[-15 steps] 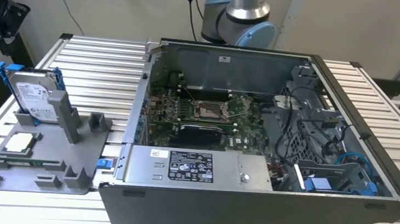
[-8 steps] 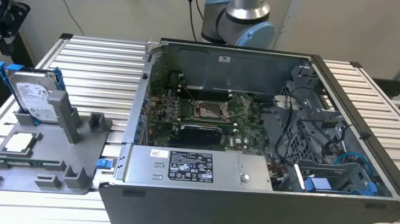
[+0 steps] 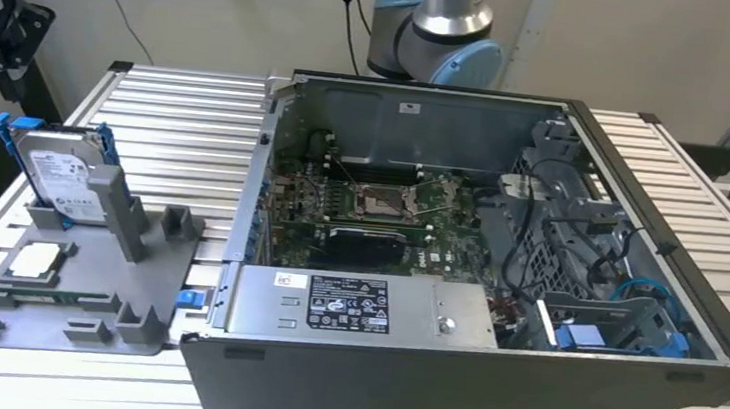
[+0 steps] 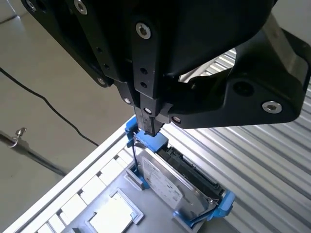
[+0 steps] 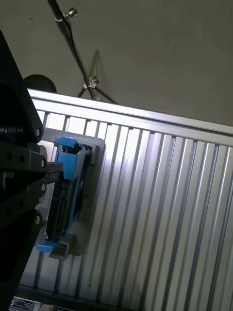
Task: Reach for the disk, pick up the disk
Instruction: 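Pick up the disk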
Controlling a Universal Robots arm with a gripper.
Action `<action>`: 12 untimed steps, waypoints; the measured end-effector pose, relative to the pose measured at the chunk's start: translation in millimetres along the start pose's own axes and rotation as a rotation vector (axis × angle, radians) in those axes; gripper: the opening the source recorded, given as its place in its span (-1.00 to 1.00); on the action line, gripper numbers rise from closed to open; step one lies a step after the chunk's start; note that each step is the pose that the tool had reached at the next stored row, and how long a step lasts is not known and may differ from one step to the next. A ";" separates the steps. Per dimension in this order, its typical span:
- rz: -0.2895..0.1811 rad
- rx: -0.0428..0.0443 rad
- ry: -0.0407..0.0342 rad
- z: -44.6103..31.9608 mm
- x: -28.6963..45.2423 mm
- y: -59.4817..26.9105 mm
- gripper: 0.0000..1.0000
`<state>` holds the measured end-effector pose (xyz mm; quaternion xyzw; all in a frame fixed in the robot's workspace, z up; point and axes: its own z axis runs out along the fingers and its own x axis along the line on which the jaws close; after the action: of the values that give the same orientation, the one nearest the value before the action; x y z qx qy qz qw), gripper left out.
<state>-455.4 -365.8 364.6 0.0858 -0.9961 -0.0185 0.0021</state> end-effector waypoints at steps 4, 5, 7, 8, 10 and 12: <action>-0.026 0.0001 0.0010 0.0 0.0 0.0 -1.00; -0.043 0.0001 0.0016 0.0 0.0 0.0 -1.00; -0.079 0.0001 0.0030 0.0 0.0 0.0 -1.00; -0.097 0.0001 0.0036 0.0 0.0 0.0 -1.00; -0.133 0.0002 0.0050 0.0 0.0 0.0 -1.00; -0.171 0.0002 0.0064 0.0 0.0 0.0 -1.00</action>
<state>-455.4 -365.9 364.7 0.1704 -0.9852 -0.0183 0.0036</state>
